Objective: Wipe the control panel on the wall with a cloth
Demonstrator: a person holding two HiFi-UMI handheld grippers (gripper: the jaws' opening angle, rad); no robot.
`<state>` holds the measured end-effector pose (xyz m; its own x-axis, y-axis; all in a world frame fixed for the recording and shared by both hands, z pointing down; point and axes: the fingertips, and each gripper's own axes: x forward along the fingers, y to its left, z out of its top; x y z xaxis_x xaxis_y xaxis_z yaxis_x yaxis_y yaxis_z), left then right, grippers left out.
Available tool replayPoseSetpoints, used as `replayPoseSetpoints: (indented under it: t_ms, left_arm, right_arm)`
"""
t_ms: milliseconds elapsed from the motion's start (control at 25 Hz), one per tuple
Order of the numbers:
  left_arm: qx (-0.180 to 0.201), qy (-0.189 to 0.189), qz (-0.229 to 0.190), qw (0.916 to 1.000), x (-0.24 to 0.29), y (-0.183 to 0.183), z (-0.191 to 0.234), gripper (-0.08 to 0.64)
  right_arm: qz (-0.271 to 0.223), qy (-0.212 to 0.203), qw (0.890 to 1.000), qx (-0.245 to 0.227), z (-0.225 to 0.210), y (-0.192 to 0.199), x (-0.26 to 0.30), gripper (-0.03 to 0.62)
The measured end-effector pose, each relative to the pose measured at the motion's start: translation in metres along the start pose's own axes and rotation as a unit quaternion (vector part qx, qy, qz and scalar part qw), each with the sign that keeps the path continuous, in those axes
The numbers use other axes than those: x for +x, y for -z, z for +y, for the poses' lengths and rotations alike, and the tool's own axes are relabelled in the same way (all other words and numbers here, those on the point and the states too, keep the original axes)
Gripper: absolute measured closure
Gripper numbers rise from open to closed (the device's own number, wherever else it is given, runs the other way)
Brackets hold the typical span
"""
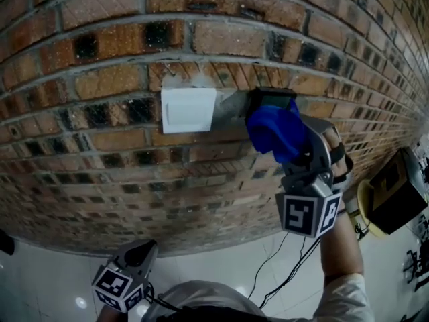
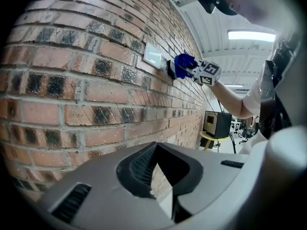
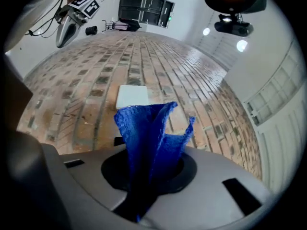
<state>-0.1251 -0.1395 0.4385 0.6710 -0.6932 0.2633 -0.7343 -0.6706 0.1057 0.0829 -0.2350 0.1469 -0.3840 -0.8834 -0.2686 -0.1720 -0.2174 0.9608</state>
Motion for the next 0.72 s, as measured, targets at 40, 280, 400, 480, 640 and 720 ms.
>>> replayPoseSetpoints:
  t_ms: [40, 280, 400, 480, 640, 720]
  left_arm:
    - [0.002, 0.001, -0.001, 1.0000, 0.001, 0.000, -0.001, 0.558]
    - [-0.003, -0.016, -0.006, 0.9998, -0.003, 0.000, 0.000, 0.558]
    - [-0.005, -0.029, -0.006, 0.9996, -0.006, 0.001, 0.002, 0.559]
    - [-0.006, -0.035, -0.006, 0.9993, -0.006, 0.001, 0.002, 0.558]
    - [-0.001, -0.036, -0.001, 0.9993, -0.002, 0.001, -0.002, 0.558]
    - [0.001, -0.035, 0.000, 0.9994, 0.000, 0.000, -0.005, 0.559]
  right_arm:
    - [-0.003, 0.007, 1.000, -0.003, -0.010, 0.000, 0.005, 0.503]
    - [0.005, 0.018, 1.000, -0.001, -0.020, 0.013, 0.021, 0.503]
    - [0.002, 0.018, 1.000, -0.013, -0.009, 0.013, 0.018, 0.503]
    - [0.001, 0.016, 1.000, -0.010, 0.002, 0.015, 0.014, 0.503]
    - [-0.002, 0.000, 1.000, 0.003, 0.032, 0.017, 0.006, 0.503]
    - [-0.003, -0.013, 1.000, 0.008, 0.050, 0.017, 0.003, 0.503]
